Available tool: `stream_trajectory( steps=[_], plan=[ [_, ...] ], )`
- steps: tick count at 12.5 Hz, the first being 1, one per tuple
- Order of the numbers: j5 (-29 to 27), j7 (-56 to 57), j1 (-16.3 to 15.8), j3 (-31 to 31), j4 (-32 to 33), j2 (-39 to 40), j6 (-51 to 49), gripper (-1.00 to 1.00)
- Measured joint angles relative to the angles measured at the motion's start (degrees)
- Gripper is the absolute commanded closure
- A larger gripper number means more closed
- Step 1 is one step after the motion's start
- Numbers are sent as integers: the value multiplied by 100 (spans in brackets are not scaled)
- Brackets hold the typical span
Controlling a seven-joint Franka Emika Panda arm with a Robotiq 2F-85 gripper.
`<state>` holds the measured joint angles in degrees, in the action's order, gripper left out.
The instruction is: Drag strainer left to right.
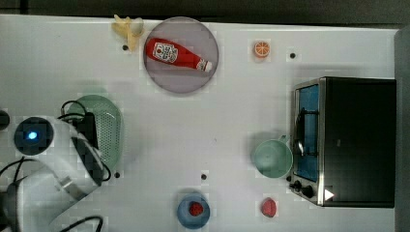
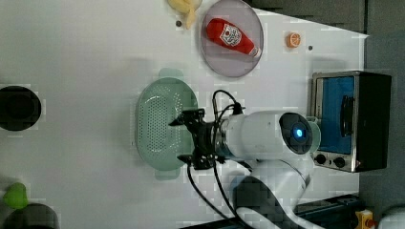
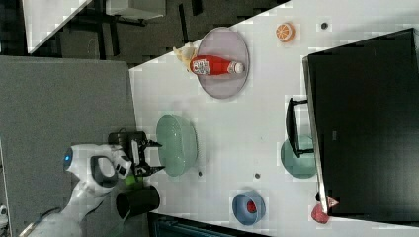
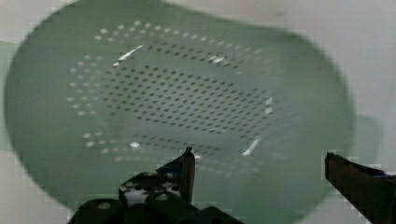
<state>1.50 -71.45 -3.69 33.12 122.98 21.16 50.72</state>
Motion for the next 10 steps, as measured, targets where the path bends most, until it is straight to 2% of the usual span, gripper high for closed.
stream_trajectory(
  steps=[2, 5, 10],
  plan=[
    [356, -168, 64, -126, 11, 362, 546, -100],
    [574, -364, 42, -477, 168, 621, 725, -100],
    [832, -498, -159, -988, 269, 765, 993, -100]
  ],
)
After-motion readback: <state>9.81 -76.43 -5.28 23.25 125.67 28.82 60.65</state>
